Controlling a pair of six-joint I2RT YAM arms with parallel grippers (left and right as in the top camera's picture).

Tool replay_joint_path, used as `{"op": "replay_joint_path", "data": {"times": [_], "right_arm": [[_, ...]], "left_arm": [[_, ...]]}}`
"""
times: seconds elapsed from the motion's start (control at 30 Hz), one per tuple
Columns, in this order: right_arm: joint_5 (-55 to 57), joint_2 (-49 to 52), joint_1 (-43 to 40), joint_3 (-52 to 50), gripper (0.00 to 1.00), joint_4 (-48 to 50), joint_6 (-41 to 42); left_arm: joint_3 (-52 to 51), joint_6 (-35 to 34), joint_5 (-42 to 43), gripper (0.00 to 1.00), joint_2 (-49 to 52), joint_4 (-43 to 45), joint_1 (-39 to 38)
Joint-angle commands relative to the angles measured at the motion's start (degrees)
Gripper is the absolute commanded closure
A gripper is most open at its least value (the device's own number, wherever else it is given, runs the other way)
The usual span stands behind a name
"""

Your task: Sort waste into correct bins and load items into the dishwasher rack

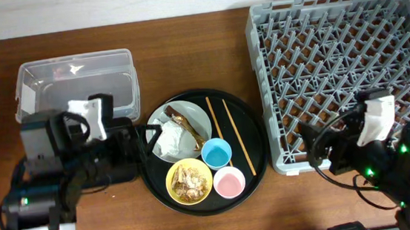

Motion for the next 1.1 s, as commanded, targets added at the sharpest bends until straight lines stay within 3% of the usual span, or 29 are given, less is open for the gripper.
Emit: {"op": "replay_joint_path", "data": {"times": [0.0, 0.1, 0.17, 0.2, 0.23, 0.3, 0.37, 0.4, 0.6, 0.7, 0.83, 0.9, 0.93, 0.97, 1.0, 1.07], "right_arm": [[-2.84, 3.91, -0.33, 1.29, 0.01, -4.28, 0.37], [-4.42, 8.72, -0.33, 1.29, 0.01, -8.26, 0.39], [-7.02, 9.68, -0.33, 1.29, 0.01, -8.37, 0.42], [-7.17, 9.66, -0.33, 1.29, 0.01, -8.37, 0.39], [-7.26, 9.62, -0.33, 1.29, 0.01, -8.44, 0.39], [-10.27, 9.64, -0.33, 1.29, 0.02, -8.76, 0.39], [-10.56, 9.64, -0.33, 1.29, 0.01, -8.85, 0.39], [-10.58, 9.62, -0.33, 1.29, 0.01, -8.85, 0.39], [-10.56, 9.64, -0.33, 1.29, 0.01, -8.9, 0.37], [-10.54, 9.64, -0.33, 1.29, 0.01, -8.63, 0.37], [-10.54, 9.64, -0.33, 1.29, 0.01, -8.83, 0.37], [-10.54, 9.64, -0.33, 1.29, 0.01, -8.83, 0.37], [-10.84, 9.64, -0.33, 1.29, 0.01, -8.57, 0.33], [-13.6, 9.64, -0.31, 1.29, 0.02, -7.96, -1.86], [-26.91, 9.64, -0.31, 1.29, 0.01, -6.49, -12.41], [-43.63, 9.64, -0.33, 1.29, 0.01, -1.64, -18.27]], "left_arm": [[0.87, 1.51, -4.83, 0.28, 4.85, -4.94, -8.63], [-0.98, -3.41, -31.36, 0.36, 12.94, -6.71, -29.9], [-1.99, -6.12, -35.56, 0.36, 19.87, -3.65, -37.46], [-1.99, -6.12, -36.5, 0.4, 26.62, 0.85, -41.33], [-1.99, -6.12, -37.33, 0.41, 28.55, 2.32, -41.99], [-1.99, -6.08, -41.13, 0.5, 35.36, 7.78, -42.34], [-1.97, -6.1, -41.13, 0.77, 36.52, 8.94, -42.34], [-1.25, -6.1, -41.07, 0.98, 36.37, 8.87, -42.34], [8.83, -6.05, -41.09, 0.99, 33.68, 0.87, -41.48], [19.54, -6.01, -39.76, 0.99, 30.42, -7.23, -36.39], [22.29, -3.34, -26.21, 1.0, 27.12, -10.03, -26.4], [22.29, 1.11, -18.34, 1.0, 26.58, -10.99, -23.65], [22.32, 8.2, -3.28, 0.99, 26.16, -10.34, -22.36], [22.32, 11.78, 6.14, 0.99, 26.05, -9.99, -21.84], [22.32, 17.03, 19.76, 1.0, 26.05, -9.97, -21.07], [22.32, 22.03, 32.85, 1.0, 26.05, -9.94, -20.79]]}}
